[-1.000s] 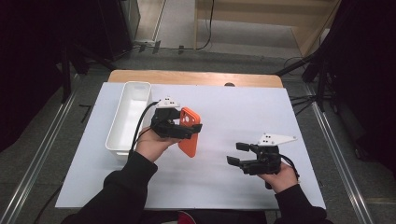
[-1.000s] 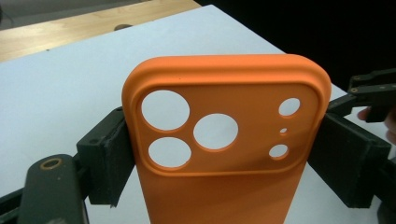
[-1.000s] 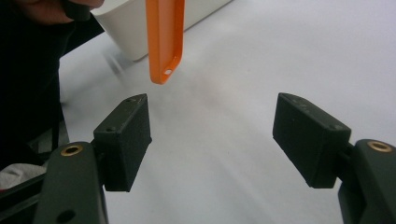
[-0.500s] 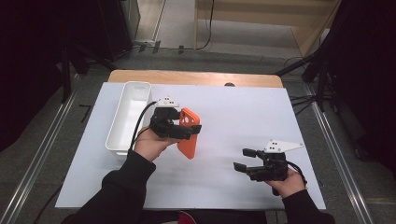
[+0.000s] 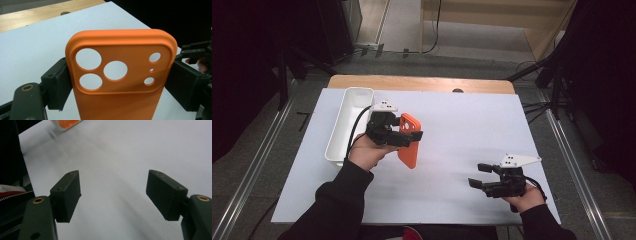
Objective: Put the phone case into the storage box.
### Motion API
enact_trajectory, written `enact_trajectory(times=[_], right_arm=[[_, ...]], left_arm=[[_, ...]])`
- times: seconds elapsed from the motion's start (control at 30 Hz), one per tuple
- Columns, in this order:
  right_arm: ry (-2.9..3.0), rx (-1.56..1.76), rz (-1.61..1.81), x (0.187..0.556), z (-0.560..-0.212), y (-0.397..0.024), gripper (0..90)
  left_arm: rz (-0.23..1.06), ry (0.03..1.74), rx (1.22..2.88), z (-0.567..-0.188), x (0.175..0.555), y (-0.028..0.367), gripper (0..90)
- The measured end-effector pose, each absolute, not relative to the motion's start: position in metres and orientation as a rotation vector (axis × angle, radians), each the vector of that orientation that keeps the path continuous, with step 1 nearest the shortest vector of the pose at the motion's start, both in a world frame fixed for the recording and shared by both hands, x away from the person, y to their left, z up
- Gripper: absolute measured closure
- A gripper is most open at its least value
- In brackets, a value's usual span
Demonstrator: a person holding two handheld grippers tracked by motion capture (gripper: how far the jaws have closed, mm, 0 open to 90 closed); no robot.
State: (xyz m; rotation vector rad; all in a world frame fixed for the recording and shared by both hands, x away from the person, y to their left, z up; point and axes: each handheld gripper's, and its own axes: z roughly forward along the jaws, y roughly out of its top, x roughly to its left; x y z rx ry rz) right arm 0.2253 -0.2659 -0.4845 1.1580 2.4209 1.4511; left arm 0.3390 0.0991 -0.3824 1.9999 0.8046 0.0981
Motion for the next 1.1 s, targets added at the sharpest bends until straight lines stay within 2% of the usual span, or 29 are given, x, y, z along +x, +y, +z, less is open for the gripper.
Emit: enact_trajectory(times=[0.17,0.27,0.6,0.8,1.1], right_arm=[[2.433,1.161,1.449,0.226,-0.485,-0.264,26.7],[2.438,1.157,1.449,0.227,-0.486,-0.264,26.8],[2.456,1.15,1.451,0.228,-0.487,-0.262,26.8],[2.475,1.133,1.45,0.227,-0.487,-0.261,26.8],[2.479,1.135,1.45,0.227,-0.488,-0.259,26.8]], left_arm=[[0.1,0.794,2.003,-0.375,0.338,0.104,16.1],[0.143,0.784,2.004,-0.373,0.338,0.106,16.1],[0.117,0.792,1.988,-0.358,0.34,0.12,16.1],[0.031,0.786,1.954,-0.347,0.338,0.129,16.0],[0.104,0.794,1.969,-0.333,0.335,0.14,16.1]])
